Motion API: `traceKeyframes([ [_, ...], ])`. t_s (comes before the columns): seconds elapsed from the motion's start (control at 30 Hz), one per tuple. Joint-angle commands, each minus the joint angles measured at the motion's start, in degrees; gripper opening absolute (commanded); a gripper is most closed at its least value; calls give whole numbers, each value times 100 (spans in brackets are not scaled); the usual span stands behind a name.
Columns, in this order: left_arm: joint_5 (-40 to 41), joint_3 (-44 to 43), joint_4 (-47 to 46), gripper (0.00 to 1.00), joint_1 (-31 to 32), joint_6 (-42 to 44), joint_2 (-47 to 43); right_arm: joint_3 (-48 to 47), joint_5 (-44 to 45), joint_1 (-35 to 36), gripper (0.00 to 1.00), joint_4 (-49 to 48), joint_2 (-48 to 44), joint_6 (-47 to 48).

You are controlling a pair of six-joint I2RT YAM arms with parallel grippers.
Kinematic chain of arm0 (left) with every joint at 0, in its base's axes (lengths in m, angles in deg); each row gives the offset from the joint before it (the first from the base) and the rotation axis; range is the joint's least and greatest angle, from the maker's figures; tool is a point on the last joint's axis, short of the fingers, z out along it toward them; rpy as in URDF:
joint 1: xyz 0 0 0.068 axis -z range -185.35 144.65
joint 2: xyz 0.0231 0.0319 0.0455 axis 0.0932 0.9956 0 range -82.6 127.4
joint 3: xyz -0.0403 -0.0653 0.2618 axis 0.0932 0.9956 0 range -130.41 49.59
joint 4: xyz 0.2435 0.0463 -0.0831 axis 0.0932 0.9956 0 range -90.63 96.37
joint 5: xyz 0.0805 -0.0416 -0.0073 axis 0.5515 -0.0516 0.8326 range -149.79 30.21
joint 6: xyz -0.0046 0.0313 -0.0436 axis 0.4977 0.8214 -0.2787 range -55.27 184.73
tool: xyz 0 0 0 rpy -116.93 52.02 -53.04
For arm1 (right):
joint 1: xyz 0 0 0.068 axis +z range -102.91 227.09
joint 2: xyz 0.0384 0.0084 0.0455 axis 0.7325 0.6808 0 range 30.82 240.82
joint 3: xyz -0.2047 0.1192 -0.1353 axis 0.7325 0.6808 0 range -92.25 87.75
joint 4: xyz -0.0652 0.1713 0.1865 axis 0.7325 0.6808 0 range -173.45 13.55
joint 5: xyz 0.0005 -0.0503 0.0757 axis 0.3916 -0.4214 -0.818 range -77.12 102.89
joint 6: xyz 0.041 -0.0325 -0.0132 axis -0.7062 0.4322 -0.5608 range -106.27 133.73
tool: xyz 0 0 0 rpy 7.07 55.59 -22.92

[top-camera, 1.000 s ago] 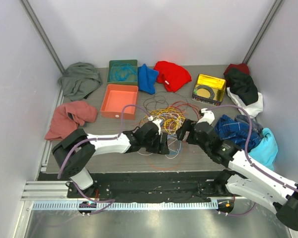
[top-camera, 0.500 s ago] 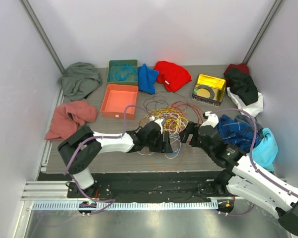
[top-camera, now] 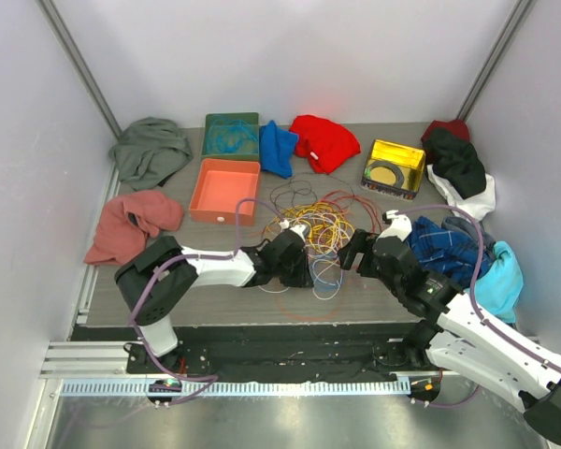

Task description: Untangle the cables

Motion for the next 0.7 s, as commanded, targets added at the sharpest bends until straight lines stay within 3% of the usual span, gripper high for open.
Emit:
traceKeyframes([
  [0.0, 360, 139, 181, 0, 15, 162, -393, -35, 107, -10, 86, -72, -43, -31],
  [0.13, 562, 262, 252, 3, 15, 223, -868, -26, 98, -10, 86, -90, -34, -22],
  [0.2, 563, 271, 243, 23, 15, 276, -1088, 17, 107, -10, 85, -108, -34, -40],
  [0.23, 554, 263, 217, 46, 15, 346, -1106, 44, 98, -10, 86, -125, -17, -48],
  [0.33, 563, 114, 199, 60, 15, 417, -992, 88, 54, -1, 86, -195, -17, -110],
  [0.67, 764, -352, 182, 60, 24, 434, -122, 44, 98, -10, 85, -99, -87, -57],
])
